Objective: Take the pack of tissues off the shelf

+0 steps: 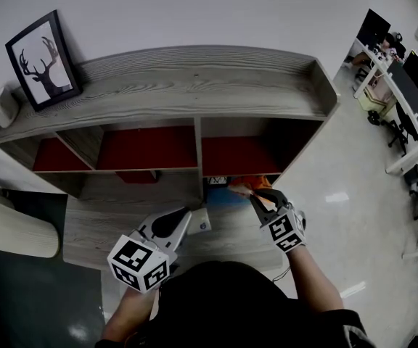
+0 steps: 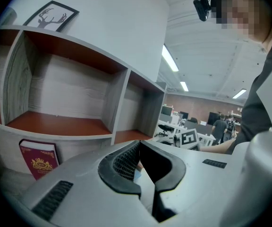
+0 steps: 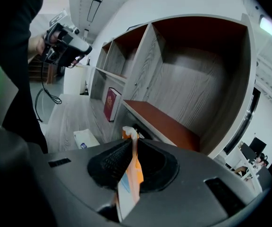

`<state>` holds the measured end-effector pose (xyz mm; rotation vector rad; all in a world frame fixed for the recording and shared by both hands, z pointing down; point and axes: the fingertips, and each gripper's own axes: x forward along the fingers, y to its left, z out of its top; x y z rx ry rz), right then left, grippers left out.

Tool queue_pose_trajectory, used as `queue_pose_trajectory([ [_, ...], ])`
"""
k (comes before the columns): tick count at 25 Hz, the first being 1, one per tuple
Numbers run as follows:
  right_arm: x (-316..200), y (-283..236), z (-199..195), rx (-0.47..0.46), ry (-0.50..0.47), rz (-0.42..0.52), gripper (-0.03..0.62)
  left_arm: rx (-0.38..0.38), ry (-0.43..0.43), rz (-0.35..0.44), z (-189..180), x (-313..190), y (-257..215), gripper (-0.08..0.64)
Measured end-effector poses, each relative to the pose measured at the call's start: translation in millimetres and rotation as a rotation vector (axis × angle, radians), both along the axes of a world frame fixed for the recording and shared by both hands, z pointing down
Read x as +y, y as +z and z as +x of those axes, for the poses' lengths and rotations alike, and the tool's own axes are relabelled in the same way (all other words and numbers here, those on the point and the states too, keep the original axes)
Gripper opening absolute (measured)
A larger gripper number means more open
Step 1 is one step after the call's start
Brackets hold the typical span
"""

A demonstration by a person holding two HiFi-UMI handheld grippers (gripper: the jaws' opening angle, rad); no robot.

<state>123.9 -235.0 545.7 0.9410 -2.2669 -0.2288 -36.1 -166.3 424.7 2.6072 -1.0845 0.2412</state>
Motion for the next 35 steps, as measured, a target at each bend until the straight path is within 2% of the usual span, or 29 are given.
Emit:
queue_pose_trajectory([
  [5,11.0,32.8,-14.4,-0.006,-0.043,-0.094,0.040,0.002,0.004,-0.002,1.7,0.7,0.0,0.015],
  [8,17.7,43.5,-23.4,-0.012,-0.071,-0.114,0.040,0.002,-0.002,-0.004,0.0,0.5,0.7,0.015],
  [18,-9.7,36.3,-6.4,0.056,0.007,-0.031,0.040,0.007,-0.004,-0.009,-2.0,0.7,1.3,0.015],
  [29,46.8,96.2,-30.1,0.039,-0.052,-0.203,0.041,0.015,-0.004,-0.022,-1.6,0.1,5.2,0.015],
  [35,56.1,113.5,-30.9,0.027,-0.061,-0.261,0.041,0.018,0.001,-0.027,0.8,1.4,7.2,0.015],
])
